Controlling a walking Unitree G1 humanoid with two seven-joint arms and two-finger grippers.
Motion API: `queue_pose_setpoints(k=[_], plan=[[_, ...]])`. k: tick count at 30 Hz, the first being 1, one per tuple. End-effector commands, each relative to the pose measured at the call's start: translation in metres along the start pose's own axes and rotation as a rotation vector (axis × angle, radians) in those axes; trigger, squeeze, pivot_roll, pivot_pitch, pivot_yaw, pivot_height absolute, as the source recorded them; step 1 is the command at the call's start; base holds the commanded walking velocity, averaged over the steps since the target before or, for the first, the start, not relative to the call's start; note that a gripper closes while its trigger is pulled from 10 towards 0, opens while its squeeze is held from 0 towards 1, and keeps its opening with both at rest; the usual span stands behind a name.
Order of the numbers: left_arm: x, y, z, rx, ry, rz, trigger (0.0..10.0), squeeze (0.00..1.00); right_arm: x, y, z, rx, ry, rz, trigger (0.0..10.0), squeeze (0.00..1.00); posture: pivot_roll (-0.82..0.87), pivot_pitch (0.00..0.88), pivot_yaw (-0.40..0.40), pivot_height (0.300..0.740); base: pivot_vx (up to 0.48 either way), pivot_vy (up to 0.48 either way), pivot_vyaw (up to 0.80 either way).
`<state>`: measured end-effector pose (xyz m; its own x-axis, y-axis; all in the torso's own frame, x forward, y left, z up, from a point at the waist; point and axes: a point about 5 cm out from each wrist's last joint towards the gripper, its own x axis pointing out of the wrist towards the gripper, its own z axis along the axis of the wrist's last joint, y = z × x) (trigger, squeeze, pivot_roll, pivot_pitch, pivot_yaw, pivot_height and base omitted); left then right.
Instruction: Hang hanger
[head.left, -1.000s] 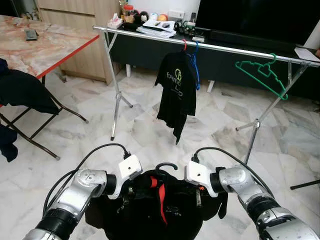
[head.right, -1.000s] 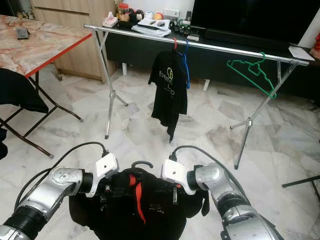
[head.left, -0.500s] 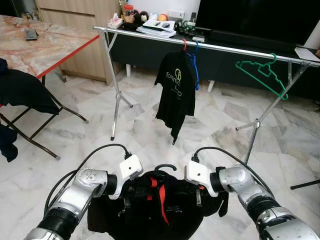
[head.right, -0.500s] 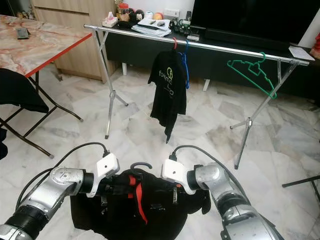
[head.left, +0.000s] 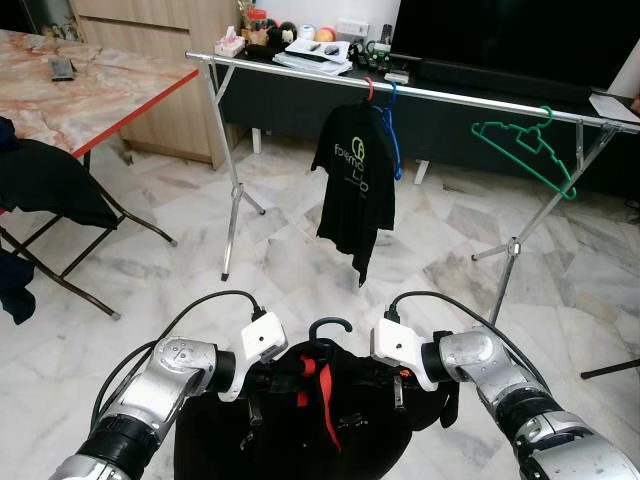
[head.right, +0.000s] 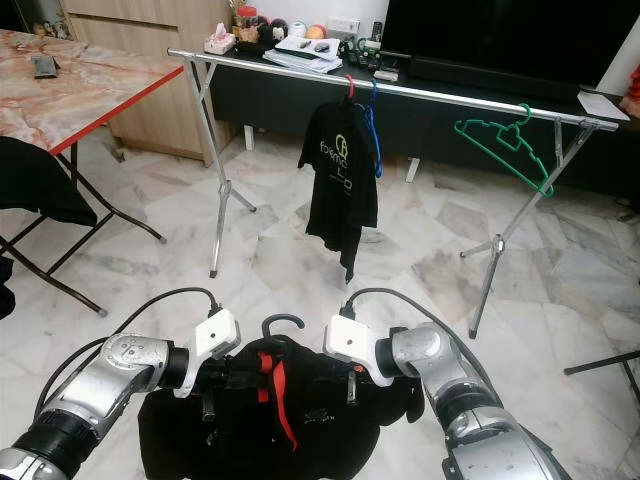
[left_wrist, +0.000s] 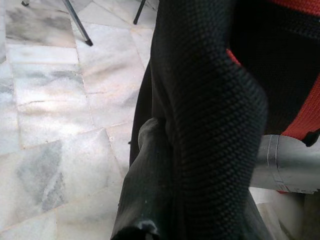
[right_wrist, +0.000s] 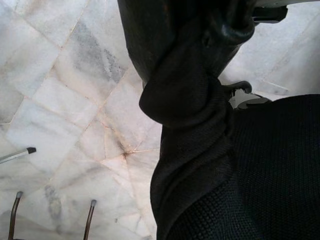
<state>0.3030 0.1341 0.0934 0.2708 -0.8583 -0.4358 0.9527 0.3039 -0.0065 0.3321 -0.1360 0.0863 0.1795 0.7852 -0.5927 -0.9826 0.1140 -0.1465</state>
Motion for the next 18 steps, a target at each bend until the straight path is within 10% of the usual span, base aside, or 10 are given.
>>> queue_pose_setpoints(k=[1, 16, 17, 18], plan=[[0.0043, -0.0001, 0.0044, 0.016, -0.010, -0.007, 0.0, 0.00, -0.0007, -0.0062, 0.0111, -0.018, -0.043, -0.013, 0.0, 0.00, 0.01, 0.099, -0.075, 0.740, 0.000, 0.000, 0.00], [0.0057, -0.0005, 0.0051, 0.014, -0.020, -0.011, 0.0, 0.00, -0.0020, -0.0050, 0.0076, -0.018, -0.020, -0.003, 0.0, 0.00, 0.01, 0.079, -0.074, 0.740, 0.000, 0.000, 0.00], [0.0059, -0.0005, 0.0055, 0.014, -0.021, -0.011, 0.0, 0.00, -0.0023, -0.0058, 0.0075, -0.025, -0.012, -0.016, 4.2, 0.00, 0.00, 0.077, -0.075, 0.740, 0.000, 0.000, 0.00], [0.0059, -0.0005, 0.0055, 0.014, -0.021, -0.011, 0.0, 0.00, -0.0023, -0.0058, 0.0075, -0.025, -0.012, -0.016, 4.2, 0.00, 0.00, 0.077, -0.075, 0.740, 0.000, 0.000, 0.00]])
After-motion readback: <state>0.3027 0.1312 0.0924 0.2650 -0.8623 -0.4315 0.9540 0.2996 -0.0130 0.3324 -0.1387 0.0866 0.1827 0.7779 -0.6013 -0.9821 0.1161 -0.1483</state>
